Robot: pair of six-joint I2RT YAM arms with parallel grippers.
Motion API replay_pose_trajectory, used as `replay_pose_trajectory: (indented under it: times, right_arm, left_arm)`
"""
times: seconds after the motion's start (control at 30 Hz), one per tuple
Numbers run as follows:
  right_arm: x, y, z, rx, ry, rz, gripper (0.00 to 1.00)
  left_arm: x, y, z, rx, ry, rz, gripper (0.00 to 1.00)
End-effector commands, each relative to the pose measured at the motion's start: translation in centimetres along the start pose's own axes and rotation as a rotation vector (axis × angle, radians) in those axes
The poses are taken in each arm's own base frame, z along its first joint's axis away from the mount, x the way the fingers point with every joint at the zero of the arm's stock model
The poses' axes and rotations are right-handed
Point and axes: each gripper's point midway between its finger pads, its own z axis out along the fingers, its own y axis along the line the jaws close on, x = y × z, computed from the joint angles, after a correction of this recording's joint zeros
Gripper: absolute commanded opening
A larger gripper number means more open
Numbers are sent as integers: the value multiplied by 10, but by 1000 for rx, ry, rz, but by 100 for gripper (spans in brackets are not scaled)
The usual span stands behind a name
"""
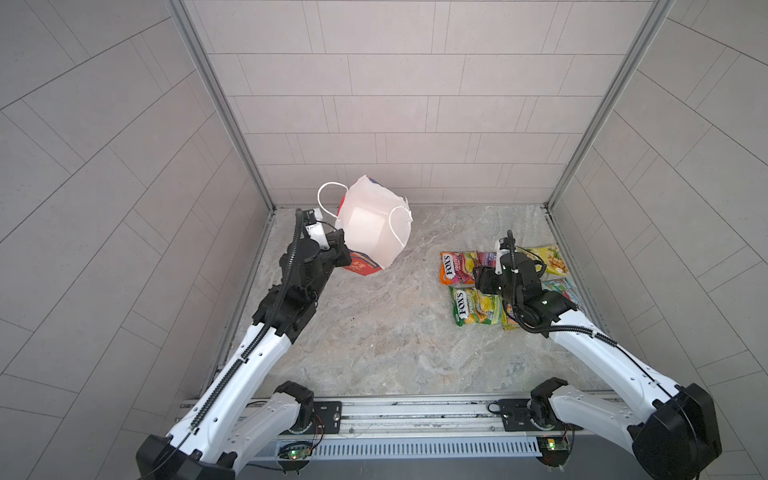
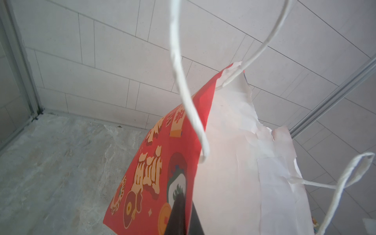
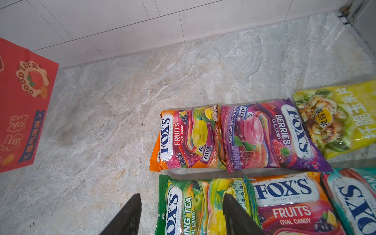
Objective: Take the snacks out of the paper bag
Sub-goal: 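Open the right gripper while the left gripper sets the bag upright, then release the bag handle with the left gripper and draw both grippers back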
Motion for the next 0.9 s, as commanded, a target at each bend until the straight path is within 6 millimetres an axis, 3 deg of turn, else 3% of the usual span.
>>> replay_pose_trajectory:
  times: [0.0, 0.2, 0.47, 0.7, 0.87]
  right_arm:
    - [-6, 1, 0, 18, -13, 12, 64]
    - [-7, 1, 4, 22, -25, 49, 64]
    - [-8, 2, 5, 21, -31, 62, 65]
    - [-18, 6, 1, 11, -48, 52, 65]
    - [-36, 4, -8, 29, -110, 41, 67]
  left_arm:
    - [26, 9, 8, -64, 86, -158, 0]
    - [47, -17, 21, -31, 180, -243, 1]
    - [64, -32, 33, -10, 243, -300, 18]
    - [59, -33, 29, -1, 232, -275, 41]
    - [34, -36, 13, 9, 193, -117, 57]
